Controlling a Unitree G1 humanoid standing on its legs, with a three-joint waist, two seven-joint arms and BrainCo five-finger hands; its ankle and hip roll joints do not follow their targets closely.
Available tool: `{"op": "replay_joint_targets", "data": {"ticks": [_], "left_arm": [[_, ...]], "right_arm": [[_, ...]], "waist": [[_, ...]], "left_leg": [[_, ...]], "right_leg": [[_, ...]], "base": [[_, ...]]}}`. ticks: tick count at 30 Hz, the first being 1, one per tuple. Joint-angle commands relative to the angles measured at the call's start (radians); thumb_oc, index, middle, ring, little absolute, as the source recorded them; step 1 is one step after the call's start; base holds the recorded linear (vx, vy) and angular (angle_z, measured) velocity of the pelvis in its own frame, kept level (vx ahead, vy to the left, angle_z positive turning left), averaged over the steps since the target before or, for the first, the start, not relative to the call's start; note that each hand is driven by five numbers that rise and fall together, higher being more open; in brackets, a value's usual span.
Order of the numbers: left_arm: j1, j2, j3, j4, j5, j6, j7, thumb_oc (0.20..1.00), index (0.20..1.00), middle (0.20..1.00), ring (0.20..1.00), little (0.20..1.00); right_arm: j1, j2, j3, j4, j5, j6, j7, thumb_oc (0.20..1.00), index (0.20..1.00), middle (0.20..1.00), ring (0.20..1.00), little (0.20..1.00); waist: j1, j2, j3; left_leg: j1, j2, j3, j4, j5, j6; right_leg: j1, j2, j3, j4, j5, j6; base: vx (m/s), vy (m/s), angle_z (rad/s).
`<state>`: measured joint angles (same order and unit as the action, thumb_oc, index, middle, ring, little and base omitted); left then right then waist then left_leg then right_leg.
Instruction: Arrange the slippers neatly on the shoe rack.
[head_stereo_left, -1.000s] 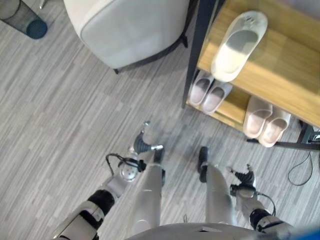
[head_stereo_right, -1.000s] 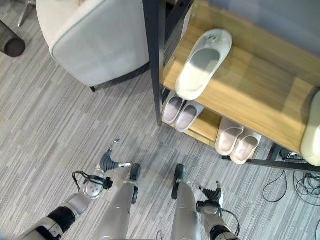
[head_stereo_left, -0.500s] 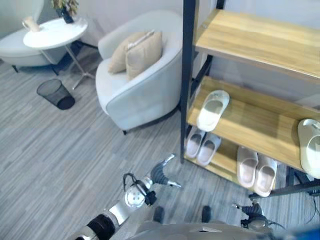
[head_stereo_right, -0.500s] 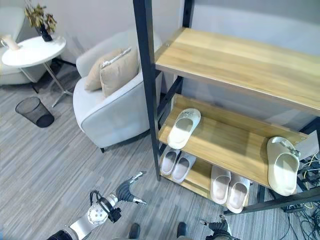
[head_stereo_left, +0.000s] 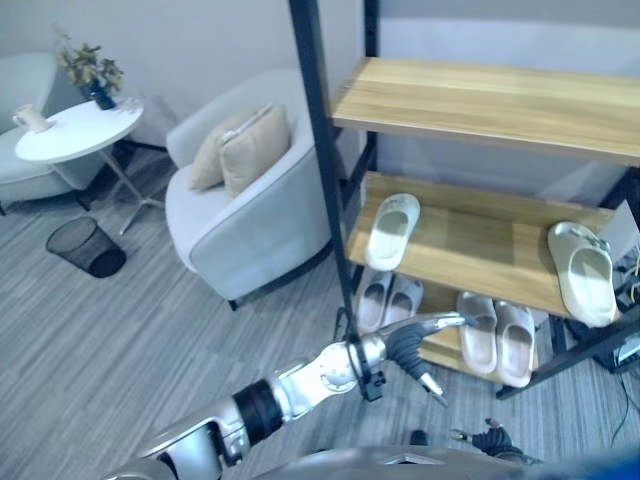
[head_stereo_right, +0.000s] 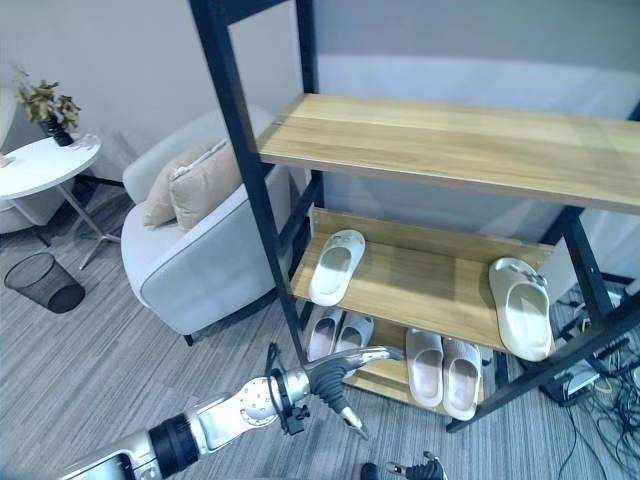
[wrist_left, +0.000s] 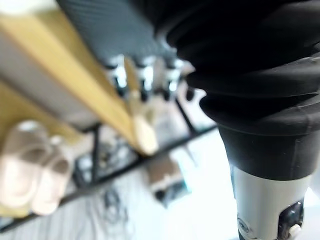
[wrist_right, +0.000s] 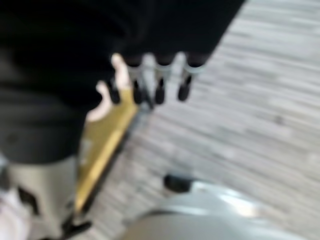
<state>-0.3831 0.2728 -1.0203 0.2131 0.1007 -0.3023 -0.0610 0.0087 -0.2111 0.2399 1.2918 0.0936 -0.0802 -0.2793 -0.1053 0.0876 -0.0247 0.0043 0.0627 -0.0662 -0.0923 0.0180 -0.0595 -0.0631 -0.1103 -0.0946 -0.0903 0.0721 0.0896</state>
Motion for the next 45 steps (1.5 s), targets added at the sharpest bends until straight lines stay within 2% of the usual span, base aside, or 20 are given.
{"op": "replay_joint_targets", "data": {"ticks": [1,4,5,6,7,8,13,17,21,25,29,34,39,45], "left_arm": [[-0.062,-0.004,0.049,0.036,0.051,-0.056,0.079,1.0,1.0,1.0,1.0,1.0],[-0.143,-0.024,0.062,0.103,0.132,-0.049,0.141,1.0,1.0,1.0,1.0,1.0],[-0.187,-0.033,0.068,0.166,0.216,-0.045,0.212,1.0,1.0,1.0,1.0,1.0],[-0.19,-0.038,0.068,0.173,0.221,-0.047,0.217,1.0,1.0,1.0,1.0,1.0],[-0.252,-0.035,0.082,0.209,0.299,-0.028,0.274,1.0,1.0,1.0,1.0,1.0],[-0.273,-0.037,0.092,0.235,0.316,-0.019,0.294,1.0,1.0,1.0,1.0,1.0],[-0.329,-0.004,0.165,0.295,0.387,0.022,0.38,1.0,1.0,1.0,1.0,1.0],[-0.43,0.025,0.226,0.413,0.461,0.093,0.474,1.0,1.0,1.0,1.0,1.0],[-0.577,0.074,0.253,0.527,0.511,0.164,0.547,1.0,1.0,1.0,1.0,1.0],[-0.703,0.108,0.265,0.644,0.489,0.201,0.601,1.0,1.0,1.0,1.0,1.0],[-0.853,0.191,0.229,0.771,0.483,0.24,0.638,1.0,1.0,1.0,1.0,1.0],[-0.908,0.233,0.219,0.856,0.456,0.243,0.642,1.0,1.0,1.0,1.0,1.0],[-0.885,0.308,0.236,0.803,0.447,0.243,0.644,1.0,1.0,1.0,1.0,1.0],[-0.819,0.305,0.279,0.673,0.459,0.232,0.629,1.0,1.0,1.0,1.0,1.0]], "right_arm": [[-0.006,0.026,0.011,-0.012,-0.026,-0.015,-0.01,1.0,1.0,1.0,1.0,1.0],[-0.008,0.019,0.017,-0.031,-0.03,-0.021,-0.015,1.0,1.0,1.0,1.0,1.0],[-0.022,0.003,0.022,-0.057,-0.023,-0.045,-0.033,1.0,1.0,1.0,1.0,1.0],[-0.024,0.001,0.022,-0.057,-0.022,-0.045,-0.033,1.0,1.0,1.0,1.0,1.0],[-0.028,-0.002,0.034,-0.07,-0.037,-0.05,-0.043,1.0,1.0,1.0,1.0,1.0],[-0.023,-0.006,0.036,-0.073,-0.04,-0.051,-0.045,1.0,1.0,1.0,1.0,1.0],[-0.005,-0.021,0.022,-0.063,-0.05,-0.047,-0.054,1.0,1.0,1.0,1.0,1.0],[-0.021,-0.031,-0.029,-0.038,-0.002,-0.051,-0.069,1.0,1.0,1.0,1.0,1.0],[-0.047,-0.038,-0.02,-0.035,0.0,-0.056,-0.081,1.0,1.0,1.0,1.0,1.0],[-0.077,-0.035,0.002,-0.043,0.004,-0.062,-0.091,1.0,1.0,1.0,1.0,1.0],[-0.103,-0.028,0.033,-0.061,0.013,-0.083,-0.104,1.0,1.0,1.0,1.0,1.0],[-0.123,-0.029,0.043,-0.068,0.027,-0.096,-0.104,1.0,1.0,1.0,1.0,1.0],[-0.115,-0.029,0.038,-0.074,0.044,-0.102,-0.1,1.0,1.0,1.0,1.0,1.0],[-0.096,-0.027,0.022,-0.085,0.046,-0.101,-0.095,1.0,1.0,1.0,1.0,1.0]], "waist": [[0.004,-0.051,0.021],[-0.024,-0.038,0.026],[-0.035,-0.027,0.025],[-0.031,-0.026,0.027],[-0.053,-0.016,0.029],[-0.06,-0.009,0.03],[-0.077,0.014,0.026],[-0.09,0.043,0.038],[-0.093,0.069,0.06],[-0.095,0.073,0.087],[-0.096,0.074,0.128],[-0.095,0.067,0.149],[-0.083,0.06,0.166],[-0.069,0.054,0.175]], "left_leg": [[-0.028,0.008,0.007,0.005,-0.021,-0.037],[-0.019,0.012,0.033,0.005,-0.027,-0.036],[-0.011,0.017,0.049,0.005,-0.041,-0.035],[-0.01,0.017,0.053,0.005,-0.041,-0.035],[-0.013,0.016,0.067,0.005,-0.044,-0.034],[-0.014,0.016,0.076,0.005,-0.045,-0.034],[-0.018,0.014,0.093,0.005,-0.047,-0.035],[-0.04,0.005,0.101,0.005,-0.04,-0.036],[-0.107,-0.008,0.097,0.005,-0.018,-0.039],[-0.169,-0.012,0.095,0.005,0.002,-0.042],[-0.216,-0.01,0.098,0.005,0.018,-0.044],[-0.244,-0.006,0.099,0.005,0.026,-0.049],[-0.254,-0.003,0.092,0.005,0.032,-0.049],[-0.248,-0.005,0.078,0.005,0.026,-0.047]], "right_leg": [[0.022,-0.058,0.015,0.066,-0.069,0.078],[0.012,-0.056,0.051,0.06,-0.064,0.08],[0.007,-0.052,0.081,0.049,-0.067,0.081],[0.005,-0.051,0.085,0.049,-0.067,0.081],[-0.007,-0.051,0.107,0.042,-0.06,0.085],[-0.013,-0.05,0.117,0.038,-0.057,0.085],[-0.028,-0.056,0.134,0.03,-0.048,0.09],[-0.057,-0.064,0.146,0.031,-0.04,0.093],[-0.121,-0.074,0.141,0.035,-0.024,0.098],[-0.185,-0.079,0.145,0.047,-0.009,0.1],[-0.238,-0.078,0.153,0.052,0.005,0.103],[-0.266,-0.076,0.151,0.05,0.013,0.105],[-0.277,-0.077,0.143,0.066,0.005,0.102],[-0.27,-0.08,0.124,0.081,-0.008,0.099]], "base": [[0.05,-0.037,-0.28],[0.05,-0.027,-0.42],[0.08,-0.015,-0.35],[0.09,-0.01,-0.4],[0.03,0.009,-0.49],[0.04,0.009,-0.56],[0.04,0.011,-0.27],[0.0,0.031,-0.02],[-0.04,0.041,-0.1],[-0.06,0.004,0.01],[-0.03,0.003,-0.09],[0.01,-0.013,-0.06],[0.01,-0.02,0.01],[0.0,-0.011,0.1]]}}
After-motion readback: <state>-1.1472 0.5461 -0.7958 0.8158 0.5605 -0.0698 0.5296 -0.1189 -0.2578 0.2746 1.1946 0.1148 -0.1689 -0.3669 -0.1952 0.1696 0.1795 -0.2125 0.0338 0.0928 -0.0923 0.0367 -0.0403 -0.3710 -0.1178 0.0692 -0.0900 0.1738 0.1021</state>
